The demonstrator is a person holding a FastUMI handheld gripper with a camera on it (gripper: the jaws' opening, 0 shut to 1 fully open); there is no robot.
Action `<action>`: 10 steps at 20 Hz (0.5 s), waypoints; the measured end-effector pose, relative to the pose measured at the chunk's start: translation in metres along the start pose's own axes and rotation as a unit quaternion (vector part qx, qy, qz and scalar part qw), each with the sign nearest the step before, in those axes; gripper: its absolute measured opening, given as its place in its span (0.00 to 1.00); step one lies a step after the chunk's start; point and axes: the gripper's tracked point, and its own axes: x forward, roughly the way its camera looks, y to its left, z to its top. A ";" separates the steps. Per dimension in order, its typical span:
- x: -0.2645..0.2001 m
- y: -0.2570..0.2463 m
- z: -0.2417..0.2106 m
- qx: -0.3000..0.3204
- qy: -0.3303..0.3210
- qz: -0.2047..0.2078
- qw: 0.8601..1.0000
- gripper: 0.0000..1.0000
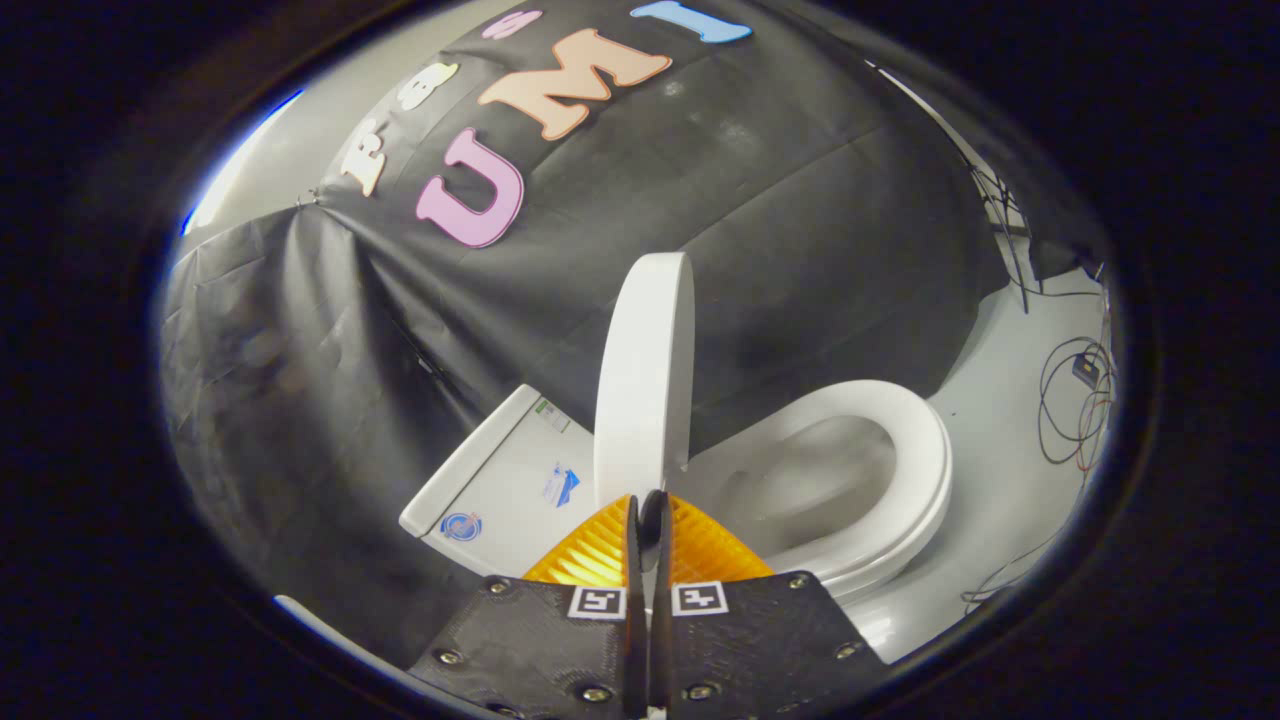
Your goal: Open the toilet lid.
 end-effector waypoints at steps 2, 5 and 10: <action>0.001 0.006 0.001 -0.007 -0.003 0.005 1.000 0.02; 0.003 0.020 0.002 -0.022 -0.007 0.016 1.000 0.02; 0.006 0.035 0.002 -0.023 -0.015 0.030 0.999 0.02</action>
